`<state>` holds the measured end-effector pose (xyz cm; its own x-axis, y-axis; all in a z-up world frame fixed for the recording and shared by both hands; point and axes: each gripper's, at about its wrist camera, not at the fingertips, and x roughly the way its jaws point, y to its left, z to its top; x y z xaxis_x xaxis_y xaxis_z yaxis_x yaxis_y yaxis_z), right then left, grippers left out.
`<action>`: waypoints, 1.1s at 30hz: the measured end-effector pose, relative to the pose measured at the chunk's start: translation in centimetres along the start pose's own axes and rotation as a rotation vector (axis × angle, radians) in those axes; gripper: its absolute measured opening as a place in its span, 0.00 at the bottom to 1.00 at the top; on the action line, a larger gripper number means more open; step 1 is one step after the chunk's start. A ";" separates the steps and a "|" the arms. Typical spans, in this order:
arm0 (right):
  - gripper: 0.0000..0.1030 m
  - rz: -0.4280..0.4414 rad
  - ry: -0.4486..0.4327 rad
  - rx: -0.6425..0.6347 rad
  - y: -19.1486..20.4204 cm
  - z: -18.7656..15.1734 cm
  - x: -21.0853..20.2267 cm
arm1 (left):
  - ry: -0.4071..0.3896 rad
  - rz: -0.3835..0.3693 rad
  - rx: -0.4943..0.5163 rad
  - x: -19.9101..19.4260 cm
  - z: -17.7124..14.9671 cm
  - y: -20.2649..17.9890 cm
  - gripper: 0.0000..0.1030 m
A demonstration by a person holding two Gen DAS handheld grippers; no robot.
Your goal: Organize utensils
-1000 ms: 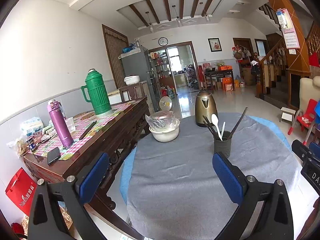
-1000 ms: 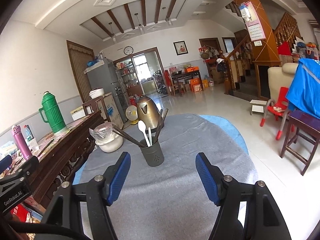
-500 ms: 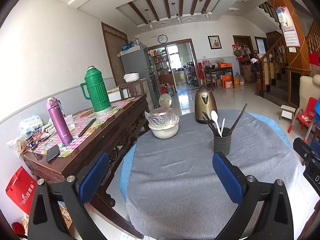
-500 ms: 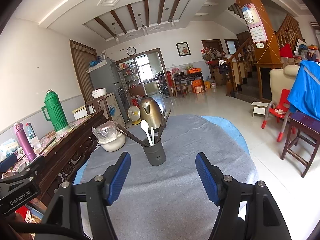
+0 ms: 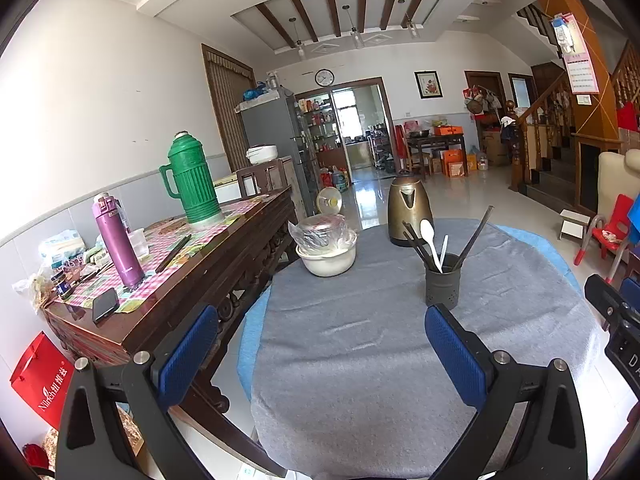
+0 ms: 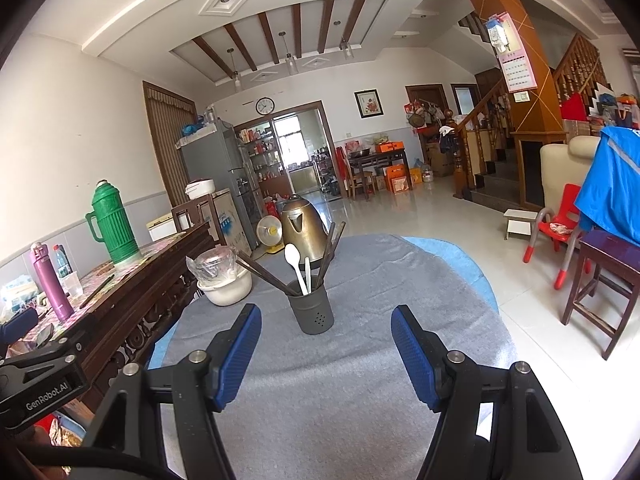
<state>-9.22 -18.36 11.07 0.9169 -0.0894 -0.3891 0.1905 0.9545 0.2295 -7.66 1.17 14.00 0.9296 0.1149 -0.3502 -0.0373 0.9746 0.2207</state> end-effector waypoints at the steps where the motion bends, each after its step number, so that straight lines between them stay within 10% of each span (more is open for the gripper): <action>1: 0.69 -0.001 0.001 -0.001 0.1 0.1 -0.1 | 0.000 0.000 0.000 0.0 0.0 0.0 1.00; 33: 0.69 0.004 0.007 -0.006 0.0 0.1 0.1 | 0.001 0.008 -0.008 0.0 -0.4 0.2 1.00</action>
<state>-9.06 -18.38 11.12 0.9151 -0.0841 -0.3944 0.1850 0.9566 0.2252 -7.78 1.43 13.62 0.9290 0.1227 -0.3490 -0.0478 0.9753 0.2158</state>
